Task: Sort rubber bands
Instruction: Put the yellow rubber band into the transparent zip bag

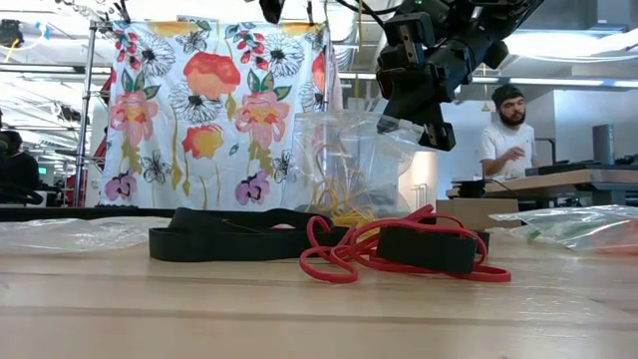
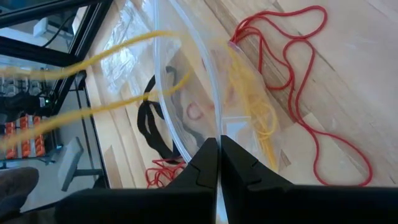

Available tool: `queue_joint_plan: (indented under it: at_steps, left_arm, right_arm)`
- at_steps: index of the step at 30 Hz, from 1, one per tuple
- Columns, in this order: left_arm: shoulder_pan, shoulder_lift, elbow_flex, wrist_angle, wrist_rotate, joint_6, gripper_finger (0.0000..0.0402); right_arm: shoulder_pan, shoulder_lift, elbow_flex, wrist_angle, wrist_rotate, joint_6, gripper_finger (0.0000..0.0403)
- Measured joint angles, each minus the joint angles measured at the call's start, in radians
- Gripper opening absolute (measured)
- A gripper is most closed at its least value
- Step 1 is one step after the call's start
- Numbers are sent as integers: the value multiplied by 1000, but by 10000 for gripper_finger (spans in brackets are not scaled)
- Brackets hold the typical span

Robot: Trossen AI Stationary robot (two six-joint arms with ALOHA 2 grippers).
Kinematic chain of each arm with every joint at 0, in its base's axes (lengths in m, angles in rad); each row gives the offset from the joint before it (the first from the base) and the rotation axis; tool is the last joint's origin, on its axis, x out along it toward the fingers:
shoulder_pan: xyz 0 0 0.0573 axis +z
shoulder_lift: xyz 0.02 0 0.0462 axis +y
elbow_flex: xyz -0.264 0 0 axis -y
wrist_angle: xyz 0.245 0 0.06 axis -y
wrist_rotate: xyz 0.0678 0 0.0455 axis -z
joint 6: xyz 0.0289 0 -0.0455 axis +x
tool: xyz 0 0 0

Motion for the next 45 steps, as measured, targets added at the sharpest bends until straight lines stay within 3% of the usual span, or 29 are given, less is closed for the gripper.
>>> queue_joint_plan:
  at_steps: [9, 17, 31, 45]
  left_arm:
    - [3, 0, 18, -34, -51, -11, 0]
    - [106, 0, 18, -46, -60, -5, 0]
    - [174, 69, 15, -82, 73, -53, 0]
    - [211, 75, 12, -161, 57, -87, 0]
  right_arm:
    - [0, 0, 0, 0, 0, 1, 8]
    - [0, 0, 0, 0, 0, 1, 8]
    - [0, 0, 0, 0, 0, 2, 8]
    - [0, 0, 0, 0, 0, 5, 8]
